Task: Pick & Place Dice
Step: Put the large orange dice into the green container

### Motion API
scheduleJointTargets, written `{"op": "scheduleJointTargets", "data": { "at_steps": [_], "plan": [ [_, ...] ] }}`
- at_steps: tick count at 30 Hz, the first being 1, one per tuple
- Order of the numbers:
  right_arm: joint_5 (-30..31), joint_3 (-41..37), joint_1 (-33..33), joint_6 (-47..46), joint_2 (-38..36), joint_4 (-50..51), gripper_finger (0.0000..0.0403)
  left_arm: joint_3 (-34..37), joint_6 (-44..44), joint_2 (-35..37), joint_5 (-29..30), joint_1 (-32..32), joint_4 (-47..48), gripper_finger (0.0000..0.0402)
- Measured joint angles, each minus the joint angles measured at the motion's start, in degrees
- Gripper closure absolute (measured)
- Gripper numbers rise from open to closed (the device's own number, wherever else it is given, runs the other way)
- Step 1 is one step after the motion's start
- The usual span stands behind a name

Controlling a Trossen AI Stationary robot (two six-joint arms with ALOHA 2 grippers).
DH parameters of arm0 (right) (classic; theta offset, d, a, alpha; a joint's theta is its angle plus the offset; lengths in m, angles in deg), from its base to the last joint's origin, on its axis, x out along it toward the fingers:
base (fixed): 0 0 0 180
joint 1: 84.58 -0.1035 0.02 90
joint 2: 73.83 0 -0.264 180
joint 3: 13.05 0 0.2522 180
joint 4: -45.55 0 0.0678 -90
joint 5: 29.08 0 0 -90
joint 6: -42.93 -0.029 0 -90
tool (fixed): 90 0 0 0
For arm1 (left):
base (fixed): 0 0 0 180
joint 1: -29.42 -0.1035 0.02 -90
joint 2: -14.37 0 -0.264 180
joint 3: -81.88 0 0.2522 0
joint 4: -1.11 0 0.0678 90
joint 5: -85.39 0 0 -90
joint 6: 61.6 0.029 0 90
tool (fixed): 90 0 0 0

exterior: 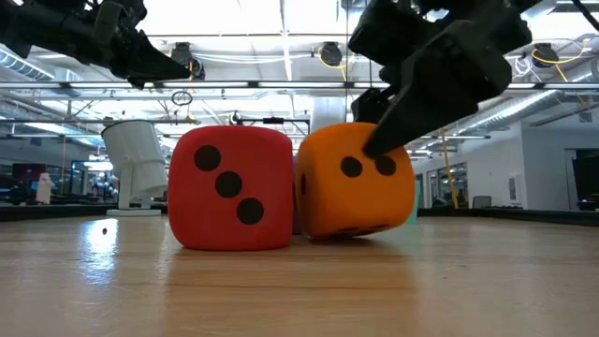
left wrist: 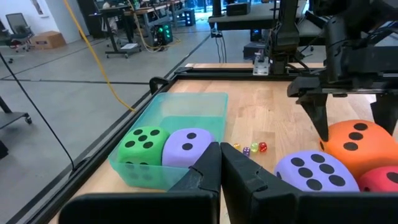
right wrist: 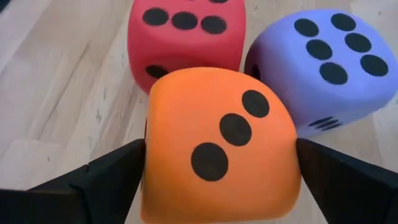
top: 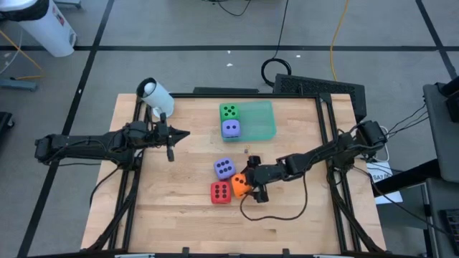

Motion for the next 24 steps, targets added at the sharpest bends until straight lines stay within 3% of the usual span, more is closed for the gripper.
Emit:
{"op": "scheduleJointTargets", "data": {
  "at_steps": [10, 24],
  "plan": [
    [-0.67, -0.15, -0.51, 8.53, 0.51, -1.54, 0.0008, 0.00, 0.02, 0.00, 0.02, -0.01, 0.37, 0.0394],
    [12.36, -0.37, -3.06, 15.11, -6.34, -0.31, 0.0011, 0.00, 0.04, -0.02, 0.02, 0.00, 0.35, 0.0394]
  ]
}}
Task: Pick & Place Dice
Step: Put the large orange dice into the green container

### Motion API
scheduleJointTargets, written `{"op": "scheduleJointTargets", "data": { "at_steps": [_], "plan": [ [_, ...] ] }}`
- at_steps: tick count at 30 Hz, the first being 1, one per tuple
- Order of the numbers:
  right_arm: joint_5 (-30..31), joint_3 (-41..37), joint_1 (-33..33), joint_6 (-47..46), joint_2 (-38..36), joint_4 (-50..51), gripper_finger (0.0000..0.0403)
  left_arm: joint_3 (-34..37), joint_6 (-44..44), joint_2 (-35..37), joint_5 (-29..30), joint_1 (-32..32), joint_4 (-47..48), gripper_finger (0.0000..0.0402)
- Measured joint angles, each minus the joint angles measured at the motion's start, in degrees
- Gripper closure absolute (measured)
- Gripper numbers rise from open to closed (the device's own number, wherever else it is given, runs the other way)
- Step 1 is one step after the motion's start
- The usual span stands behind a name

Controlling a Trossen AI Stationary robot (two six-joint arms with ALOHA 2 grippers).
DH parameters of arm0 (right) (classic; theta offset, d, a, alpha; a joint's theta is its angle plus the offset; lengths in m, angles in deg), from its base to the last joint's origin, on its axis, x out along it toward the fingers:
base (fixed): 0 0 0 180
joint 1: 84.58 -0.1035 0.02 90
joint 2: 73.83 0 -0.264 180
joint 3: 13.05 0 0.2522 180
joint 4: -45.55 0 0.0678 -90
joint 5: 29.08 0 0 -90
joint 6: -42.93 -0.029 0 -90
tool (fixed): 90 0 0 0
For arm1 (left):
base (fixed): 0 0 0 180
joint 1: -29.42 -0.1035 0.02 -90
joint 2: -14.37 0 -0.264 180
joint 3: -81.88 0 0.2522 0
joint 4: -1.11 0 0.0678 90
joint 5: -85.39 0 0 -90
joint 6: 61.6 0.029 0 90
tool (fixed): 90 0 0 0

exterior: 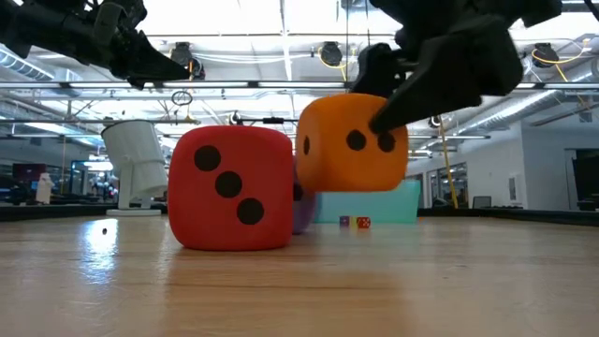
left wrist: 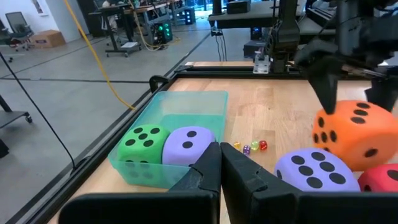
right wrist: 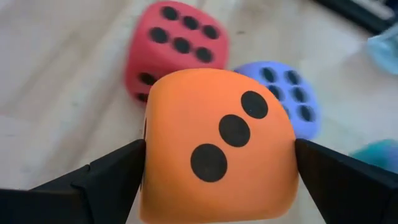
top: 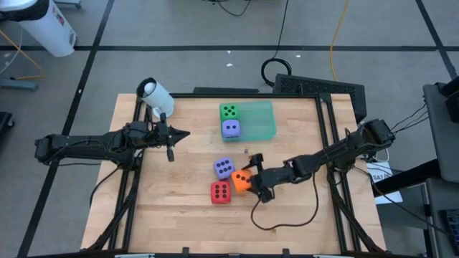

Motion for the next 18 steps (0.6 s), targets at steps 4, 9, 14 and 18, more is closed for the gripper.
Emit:
{"op": "scheduleJointTargets", "data": {
  "at_steps": [4, 9, 14, 18],
  "plan": [
    [4.25, 0.02, 1.76, 2.95, -3.04, 1.28, 0.0012, 0.00, 0.00, 0.00, 0.00, -0.02, 0.00, 0.0394],
    [10.36, 0.02, 6.49, 5.31, -7.43, 2.70, 0.0012, 0.00, 0.02, 0.02, 0.00, 0.00, 0.00, 0.0394],
    [10.17, 0.02, 13.56, 10.90, -12.26, 2.99, 0.0012, 0.00, 0.42, 0.02, 0.02, 0.00, -0.04, 0.0394],
    [9.95, 0.13, 22.62, 15.27, -15.38, 2.16, 0.0012, 0.00, 0.57, 0.02, 0.02, 0.00, -0.10, 0.0394]
  ]
}}
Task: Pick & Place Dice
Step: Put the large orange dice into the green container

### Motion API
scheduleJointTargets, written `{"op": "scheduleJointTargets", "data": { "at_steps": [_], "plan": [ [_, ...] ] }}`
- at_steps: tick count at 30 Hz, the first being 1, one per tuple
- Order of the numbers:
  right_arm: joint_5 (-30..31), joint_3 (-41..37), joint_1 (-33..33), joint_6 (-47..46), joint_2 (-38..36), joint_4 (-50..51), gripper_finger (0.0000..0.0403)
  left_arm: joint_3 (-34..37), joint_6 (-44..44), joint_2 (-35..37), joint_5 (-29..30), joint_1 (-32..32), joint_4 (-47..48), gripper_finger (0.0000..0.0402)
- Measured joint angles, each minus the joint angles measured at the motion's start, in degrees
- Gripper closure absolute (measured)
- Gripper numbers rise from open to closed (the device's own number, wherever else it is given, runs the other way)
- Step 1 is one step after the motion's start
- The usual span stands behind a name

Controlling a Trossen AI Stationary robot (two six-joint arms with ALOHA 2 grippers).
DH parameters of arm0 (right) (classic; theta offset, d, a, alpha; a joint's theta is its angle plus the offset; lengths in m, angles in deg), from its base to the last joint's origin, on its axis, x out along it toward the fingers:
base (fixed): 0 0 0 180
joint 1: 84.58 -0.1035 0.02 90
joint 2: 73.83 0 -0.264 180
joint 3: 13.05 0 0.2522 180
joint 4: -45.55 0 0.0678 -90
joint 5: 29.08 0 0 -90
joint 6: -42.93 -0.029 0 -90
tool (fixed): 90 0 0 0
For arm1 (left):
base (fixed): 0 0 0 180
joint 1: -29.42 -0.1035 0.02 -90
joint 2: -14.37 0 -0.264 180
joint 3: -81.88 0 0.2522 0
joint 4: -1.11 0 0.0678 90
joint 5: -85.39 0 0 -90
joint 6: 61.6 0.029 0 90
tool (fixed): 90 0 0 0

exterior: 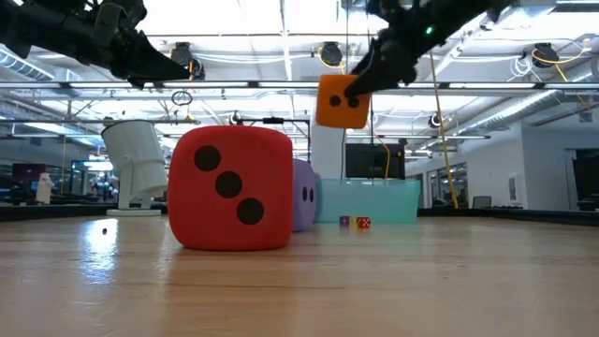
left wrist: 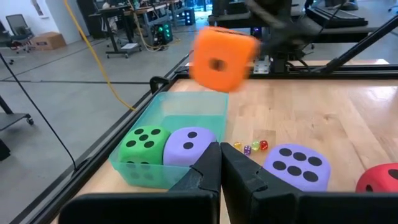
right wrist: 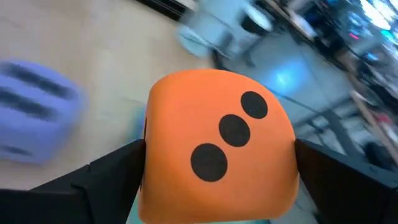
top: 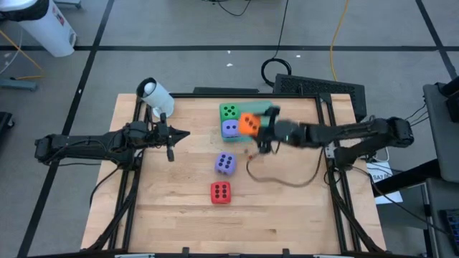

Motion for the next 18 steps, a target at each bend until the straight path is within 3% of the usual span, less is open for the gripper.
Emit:
{"op": "scheduleJointTargets", "data": {
  "at_steps": [2, 6, 10, 18],
  "plan": [
    [-3.84, 0.00, 5.66, 0.51, -0.36, -0.44, 0.0012, 0.00, 0.00, -0.02, 0.29, 0.00, -0.01, 0.0394],
    [-17.79, 0.00, 16.78, -0.70, 1.46, -1.06, 0.0012, 0.00, 0.03, -0.02, 0.48, -0.02, -0.05, 0.0394],
    [-28.18, -0.02, 23.13, 0.80, 7.22, -5.54, 0.0012, 0.00, 0.76, 0.00, 0.55, -0.02, -0.07, 0.0394],
    [-31.23, -0.02, 27.53, 6.52, 16.32, -10.23, 0.0012, 0.00, 1.14, -0.02, 1.92, -0.01, -0.05, 0.0394]
  ]
}}
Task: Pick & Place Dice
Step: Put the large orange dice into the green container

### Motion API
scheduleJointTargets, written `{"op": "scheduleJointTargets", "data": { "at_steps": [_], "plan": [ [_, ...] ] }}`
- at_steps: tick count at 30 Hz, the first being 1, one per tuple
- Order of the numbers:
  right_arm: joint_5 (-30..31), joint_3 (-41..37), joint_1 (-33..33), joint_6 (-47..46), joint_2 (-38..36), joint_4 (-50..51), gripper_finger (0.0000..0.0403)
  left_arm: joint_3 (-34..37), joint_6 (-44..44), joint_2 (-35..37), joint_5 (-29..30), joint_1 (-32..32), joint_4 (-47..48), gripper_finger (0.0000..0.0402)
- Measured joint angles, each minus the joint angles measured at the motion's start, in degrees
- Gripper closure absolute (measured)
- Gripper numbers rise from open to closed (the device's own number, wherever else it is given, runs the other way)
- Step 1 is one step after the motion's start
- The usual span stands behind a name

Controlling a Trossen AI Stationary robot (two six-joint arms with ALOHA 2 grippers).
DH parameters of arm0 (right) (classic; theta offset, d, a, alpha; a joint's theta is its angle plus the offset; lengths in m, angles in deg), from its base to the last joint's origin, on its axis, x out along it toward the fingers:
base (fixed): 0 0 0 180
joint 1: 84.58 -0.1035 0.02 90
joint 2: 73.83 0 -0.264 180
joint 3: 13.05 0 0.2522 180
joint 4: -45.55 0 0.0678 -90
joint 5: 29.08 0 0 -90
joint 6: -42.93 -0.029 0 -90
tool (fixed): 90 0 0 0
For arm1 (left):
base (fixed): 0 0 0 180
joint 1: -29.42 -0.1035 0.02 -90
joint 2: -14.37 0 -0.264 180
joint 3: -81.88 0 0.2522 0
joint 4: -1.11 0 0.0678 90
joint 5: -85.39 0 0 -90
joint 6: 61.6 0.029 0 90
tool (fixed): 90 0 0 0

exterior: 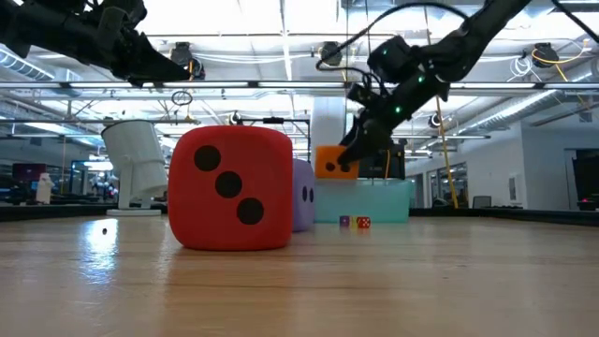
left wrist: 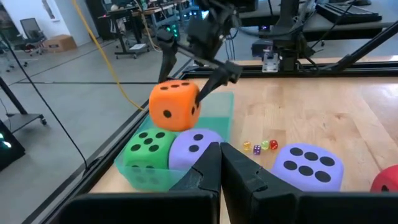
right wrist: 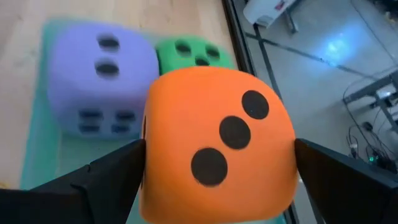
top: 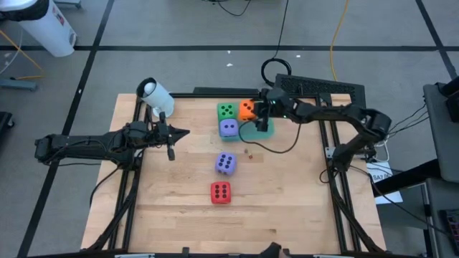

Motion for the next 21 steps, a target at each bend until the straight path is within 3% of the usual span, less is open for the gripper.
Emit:
{"op": "scheduleJointTargets", "data": {
  "at_steps": [7, 14, 21],
  "plan": [
    [-0.39, 0.00, 1.88, 4.37, 3.27, -1.35, 0.0012, 0.00, 1.06, 0.02, 0.03, -0.01, -0.50, 0.0394],
    [-4.88, 3.34, 3.22, 4.28, 8.58, -1.96, 0.0012, 0.00, 1.08, 0.00, 0.04, -0.01, -0.96, 0.0394],
    [-2.24, 8.84, 3.14, 4.11, 14.92, -0.09, 0.0012, 0.00, 1.40, -0.01, 0.03, -0.01, -0.90, 0.0394]
  ]
}}
